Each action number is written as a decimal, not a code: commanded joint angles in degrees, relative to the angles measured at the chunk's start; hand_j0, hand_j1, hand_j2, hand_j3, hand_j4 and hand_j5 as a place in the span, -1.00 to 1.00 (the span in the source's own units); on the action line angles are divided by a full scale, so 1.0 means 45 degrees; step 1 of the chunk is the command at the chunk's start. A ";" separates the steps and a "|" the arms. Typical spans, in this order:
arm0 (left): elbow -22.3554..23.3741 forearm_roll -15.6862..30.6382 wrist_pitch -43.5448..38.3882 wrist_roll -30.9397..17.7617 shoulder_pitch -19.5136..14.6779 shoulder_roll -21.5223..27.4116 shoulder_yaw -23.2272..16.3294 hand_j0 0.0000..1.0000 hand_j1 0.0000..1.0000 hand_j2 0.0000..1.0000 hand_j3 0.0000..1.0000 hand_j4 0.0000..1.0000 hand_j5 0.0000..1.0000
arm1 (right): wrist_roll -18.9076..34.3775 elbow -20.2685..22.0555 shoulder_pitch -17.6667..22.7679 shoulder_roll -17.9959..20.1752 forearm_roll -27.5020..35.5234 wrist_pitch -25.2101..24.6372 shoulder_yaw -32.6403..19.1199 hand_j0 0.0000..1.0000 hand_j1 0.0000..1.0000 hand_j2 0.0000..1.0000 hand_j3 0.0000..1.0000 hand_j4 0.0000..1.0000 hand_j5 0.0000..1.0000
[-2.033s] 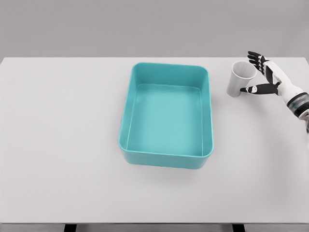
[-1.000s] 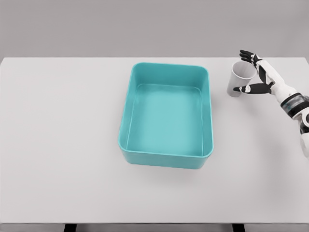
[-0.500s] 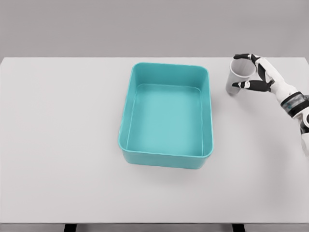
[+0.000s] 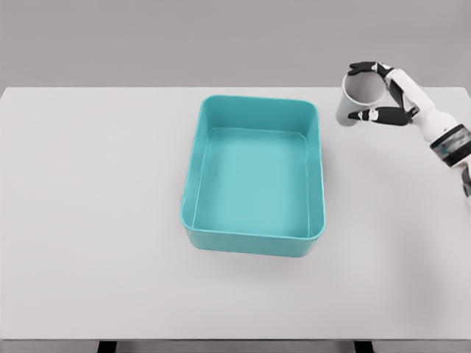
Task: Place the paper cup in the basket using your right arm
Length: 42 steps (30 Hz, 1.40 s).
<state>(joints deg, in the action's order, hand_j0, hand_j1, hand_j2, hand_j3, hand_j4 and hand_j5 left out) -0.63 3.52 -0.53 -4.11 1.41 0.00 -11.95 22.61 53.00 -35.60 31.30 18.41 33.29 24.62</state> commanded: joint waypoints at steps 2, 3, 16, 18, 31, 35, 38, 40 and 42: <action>0.0003 -0.0001 0.0000 -0.0004 0.0000 0.0001 -0.0002 1.00 1.00 1.00 1.00 1.00 1.00 | -0.0004 0.0878 0.0000 0.0329 0.0088 0.0004 -0.0023 0.28 0.28 0.28 0.28 0.28 0.28; 0.0003 -0.0001 0.0000 -0.0004 0.0000 0.0001 -0.0002 1.00 1.00 1.00 1.00 1.00 1.00 | -0.0004 0.0996 0.0000 0.0388 0.0088 0.0004 -0.0003 0.28 0.28 0.28 0.28 0.28 0.28; 0.0003 -0.0001 0.0000 -0.0004 0.0000 0.0001 -0.0002 1.00 1.00 1.00 1.00 1.00 1.00 | -0.0004 0.2246 -0.0156 0.0388 0.0030 -0.0015 0.0173 0.30 0.30 0.30 0.30 0.30 0.30; 0.0003 -0.0001 0.0000 -0.0004 0.0000 0.0001 -0.0002 1.00 1.00 1.00 1.00 1.00 1.00 | -0.0004 0.2538 -0.0293 0.0388 0.0010 -0.0035 0.0251 0.31 0.31 0.31 0.31 0.31 0.31; 0.0003 -0.0001 0.0000 -0.0004 0.0000 0.0001 -0.0002 1.00 1.00 1.00 1.00 1.00 1.00 | 0.0309 0.4804 -0.0820 0.0368 -0.0380 0.0161 0.2282 0.35 0.35 0.35 0.35 0.35 0.35; 0.0003 -0.0001 0.0000 -0.0004 0.0000 0.0001 -0.0002 1.00 1.00 1.00 1.00 1.00 1.00 | 0.0309 0.5254 -0.0879 0.0388 -0.1083 0.0161 0.3161 0.44 0.44 0.44 0.44 0.44 0.44; 0.0003 -0.0001 0.0000 -0.0004 0.0000 0.0001 -0.0002 1.00 1.00 1.00 1.00 1.00 1.00 | 0.0309 0.5254 -0.1210 0.0407 -0.2606 0.0160 0.3454 0.80 0.80 0.80 0.80 0.80 0.80; 0.0003 -0.0001 0.0000 -0.0004 0.0000 0.0001 -0.0002 1.00 1.00 1.00 1.00 1.00 1.00 | 0.0289 0.5234 -0.1465 0.0505 -0.3193 0.0122 0.3864 0.97 0.97 0.97 0.97 0.97 0.97; 0.0003 -0.0001 0.0000 -0.0004 0.0000 0.0001 -0.0002 1.00 1.00 1.00 1.00 1.00 1.00 | 0.0289 0.5234 -0.1679 0.0525 -0.3681 0.0160 0.4078 1.00 1.00 1.00 1.00 1.00 1.00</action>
<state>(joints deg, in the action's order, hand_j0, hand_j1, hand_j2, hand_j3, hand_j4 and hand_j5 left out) -0.62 3.52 -0.53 -4.12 1.41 0.00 -11.95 23.95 76.42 -43.51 33.43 4.23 34.08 41.62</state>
